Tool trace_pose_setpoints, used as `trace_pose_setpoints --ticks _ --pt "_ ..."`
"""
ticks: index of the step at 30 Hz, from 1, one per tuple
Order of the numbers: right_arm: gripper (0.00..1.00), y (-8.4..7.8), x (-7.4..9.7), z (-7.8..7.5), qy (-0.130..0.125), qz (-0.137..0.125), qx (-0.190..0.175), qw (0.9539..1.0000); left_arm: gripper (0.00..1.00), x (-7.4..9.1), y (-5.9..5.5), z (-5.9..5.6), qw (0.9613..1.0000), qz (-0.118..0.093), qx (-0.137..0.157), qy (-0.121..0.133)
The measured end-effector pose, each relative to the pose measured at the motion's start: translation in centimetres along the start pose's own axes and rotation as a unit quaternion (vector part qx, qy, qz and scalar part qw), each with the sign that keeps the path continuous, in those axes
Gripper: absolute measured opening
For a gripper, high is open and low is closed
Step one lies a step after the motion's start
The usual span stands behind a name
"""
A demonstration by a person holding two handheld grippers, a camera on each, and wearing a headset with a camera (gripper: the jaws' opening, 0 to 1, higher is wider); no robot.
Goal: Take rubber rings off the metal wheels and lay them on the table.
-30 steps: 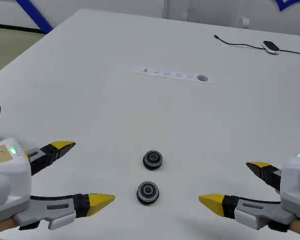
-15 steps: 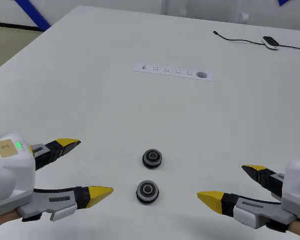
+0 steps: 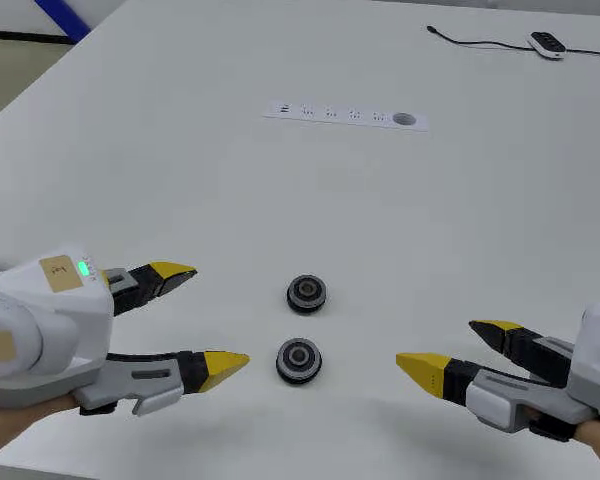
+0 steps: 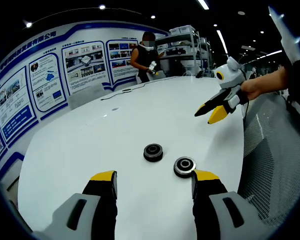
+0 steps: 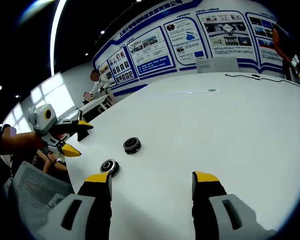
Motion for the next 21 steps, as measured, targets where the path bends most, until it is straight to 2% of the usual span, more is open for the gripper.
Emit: trace_pose_setpoints --ticks 11,16,21 --pt "0.6 0.2 0.3 0.5 0.001 -0.02 -0.036 0.9992 0.56 -2.2 0.2 -1.3 0.9985 0.024 -0.031 -0.039" --pt "0.6 -0.2 0.3 0.8 0.003 -0.017 -0.042 0.999 0.48 -2.9 0.4 -2.1 0.9969 0.029 -0.038 -0.062" --pt "0.57 -0.5 0.3 1.4 0.012 -0.011 -0.042 0.999 0.47 -3.6 0.3 -2.5 0.9955 0.039 -0.047 -0.073"
Point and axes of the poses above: the centre of the closed fingertips' face, and the gripper's own axes: x roughly backward along the fingers, z roughly to its left, y roughly out of its top, the point moved 3 cm from there along x, roughly backward along the fingers, and after that the axes turned 9 degrees about x, right-handed, at the moved point
